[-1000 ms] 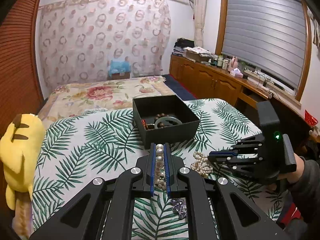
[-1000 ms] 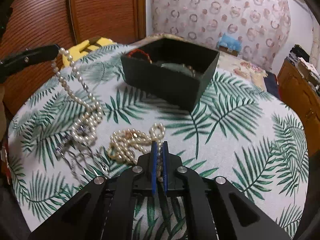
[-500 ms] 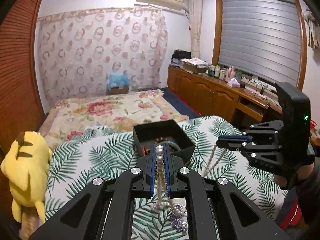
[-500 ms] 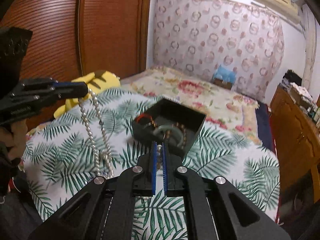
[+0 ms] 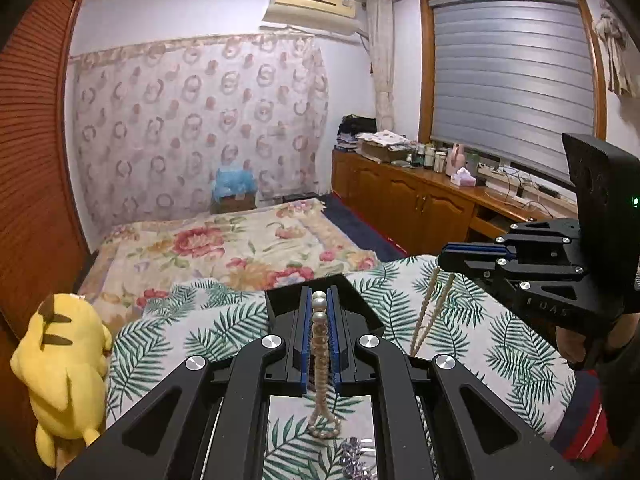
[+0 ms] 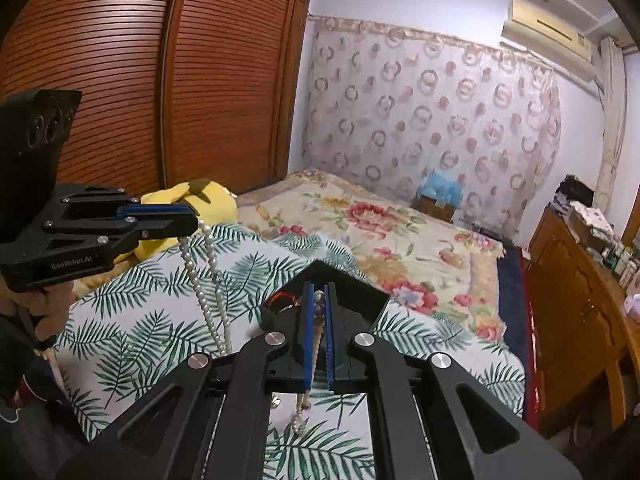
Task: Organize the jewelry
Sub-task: 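Grasp the white pearl necklace with the left gripper and lift it toward the box, then lower the pearl necklace into the black box and open the left gripper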
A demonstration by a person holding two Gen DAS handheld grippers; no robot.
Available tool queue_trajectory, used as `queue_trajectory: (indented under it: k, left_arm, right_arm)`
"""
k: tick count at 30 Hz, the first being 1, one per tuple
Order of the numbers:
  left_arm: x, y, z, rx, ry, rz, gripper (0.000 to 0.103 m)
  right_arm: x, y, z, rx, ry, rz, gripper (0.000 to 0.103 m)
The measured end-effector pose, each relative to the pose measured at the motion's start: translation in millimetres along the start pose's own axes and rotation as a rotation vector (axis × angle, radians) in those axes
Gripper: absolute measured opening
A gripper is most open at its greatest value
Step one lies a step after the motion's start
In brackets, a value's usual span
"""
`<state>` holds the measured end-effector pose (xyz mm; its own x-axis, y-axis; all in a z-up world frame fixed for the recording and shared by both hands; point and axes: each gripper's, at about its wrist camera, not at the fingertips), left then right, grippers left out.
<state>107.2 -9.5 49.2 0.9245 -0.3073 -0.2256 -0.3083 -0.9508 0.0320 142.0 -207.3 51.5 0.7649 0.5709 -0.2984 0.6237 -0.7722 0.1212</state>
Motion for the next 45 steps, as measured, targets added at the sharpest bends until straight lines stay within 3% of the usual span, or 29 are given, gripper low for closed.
queue_trajectory:
  k: [16, 31, 37, 45]
  left_arm:
    - [24, -6, -44, 0.020, 0.045, 0.008, 0.007]
    - [81, -21, -73, -0.004, 0.034, 0.018, 0.007]
    - [102, -28, -70, -0.019, 0.017, 0.013, 0.007]
    - [136, -43, -27, -0.044, -0.087, -0.002, 0.007]
  right_arm:
    - [9, 25, -48, -0.022, 0.062, 0.017, 0.006]
    - [52, 60, -77, -0.019, 0.088, -0.014, 0.006]
    - [89, 69, -59, 0.002, 0.044, -0.033, 0.006]
    - [150, 70, 0, 0.062, -0.085, -0.069, 0.006]
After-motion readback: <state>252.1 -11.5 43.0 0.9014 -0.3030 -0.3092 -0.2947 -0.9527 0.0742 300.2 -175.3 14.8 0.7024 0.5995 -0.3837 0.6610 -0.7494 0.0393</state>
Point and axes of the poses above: each gripper's, at about its wrist camera, not at the fingertips, and x roughly the way its jaws point, y to its right, z to its underside, and after that the axes turned 13 degrees about y, right-handed
